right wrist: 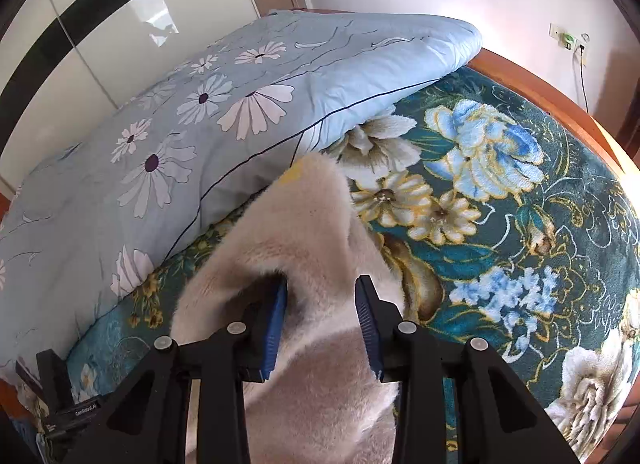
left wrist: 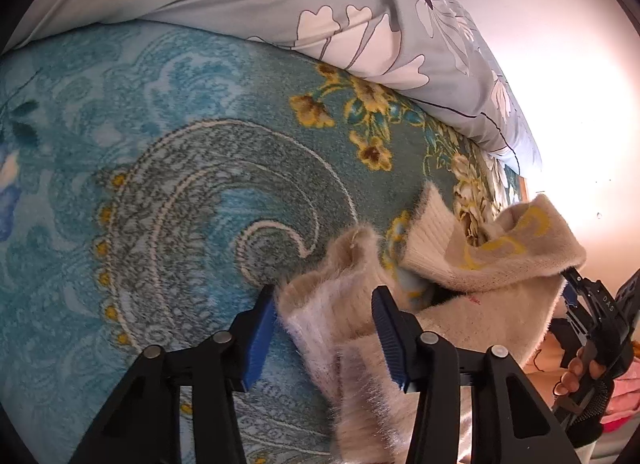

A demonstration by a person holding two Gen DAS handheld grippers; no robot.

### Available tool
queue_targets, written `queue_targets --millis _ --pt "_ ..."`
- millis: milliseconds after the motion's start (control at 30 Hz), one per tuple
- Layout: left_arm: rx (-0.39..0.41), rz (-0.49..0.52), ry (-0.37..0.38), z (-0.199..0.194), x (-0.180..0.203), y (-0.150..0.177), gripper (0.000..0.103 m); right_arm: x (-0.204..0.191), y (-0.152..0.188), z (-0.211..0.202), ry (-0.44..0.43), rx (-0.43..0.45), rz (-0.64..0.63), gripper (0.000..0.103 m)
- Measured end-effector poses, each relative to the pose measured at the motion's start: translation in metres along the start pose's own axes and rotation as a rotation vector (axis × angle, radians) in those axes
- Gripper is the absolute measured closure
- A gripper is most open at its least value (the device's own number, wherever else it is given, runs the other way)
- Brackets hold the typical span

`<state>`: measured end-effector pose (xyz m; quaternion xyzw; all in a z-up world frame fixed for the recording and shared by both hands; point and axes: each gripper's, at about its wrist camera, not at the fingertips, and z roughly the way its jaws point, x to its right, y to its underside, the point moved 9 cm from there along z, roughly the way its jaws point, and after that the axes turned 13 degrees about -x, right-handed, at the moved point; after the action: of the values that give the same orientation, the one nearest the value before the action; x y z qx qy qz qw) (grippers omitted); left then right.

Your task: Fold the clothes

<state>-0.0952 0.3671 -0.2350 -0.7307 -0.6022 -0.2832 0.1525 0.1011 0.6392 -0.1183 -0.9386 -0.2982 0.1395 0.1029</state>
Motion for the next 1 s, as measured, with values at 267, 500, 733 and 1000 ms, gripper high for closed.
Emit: queue_targets --millis 267,500,733,1000 --pt "0.025 -0.022 0.023 -0.005 0.008 0.001 0.094 0.007 -0.012 0.009 0.0 -0.024 0.05 0.079" --pt "0.139 0.007 0.019 -0.051 0.021 0.004 0.095 -0.014 -0.005 -0.015 -0.067 0.008 0.024 0.089" --pt "0.34 0.034 0.021 -0.163 0.006 0.017 0.096 -0.082 0.0 -0.081 -0.214 0.097 -0.076 0.089" --pt "0.652 0.068 -0.07 -0.352 -0.033 0.059 0.096 -0.166 0.012 -0.116 -0.492 0.114 -0.124 0.089"
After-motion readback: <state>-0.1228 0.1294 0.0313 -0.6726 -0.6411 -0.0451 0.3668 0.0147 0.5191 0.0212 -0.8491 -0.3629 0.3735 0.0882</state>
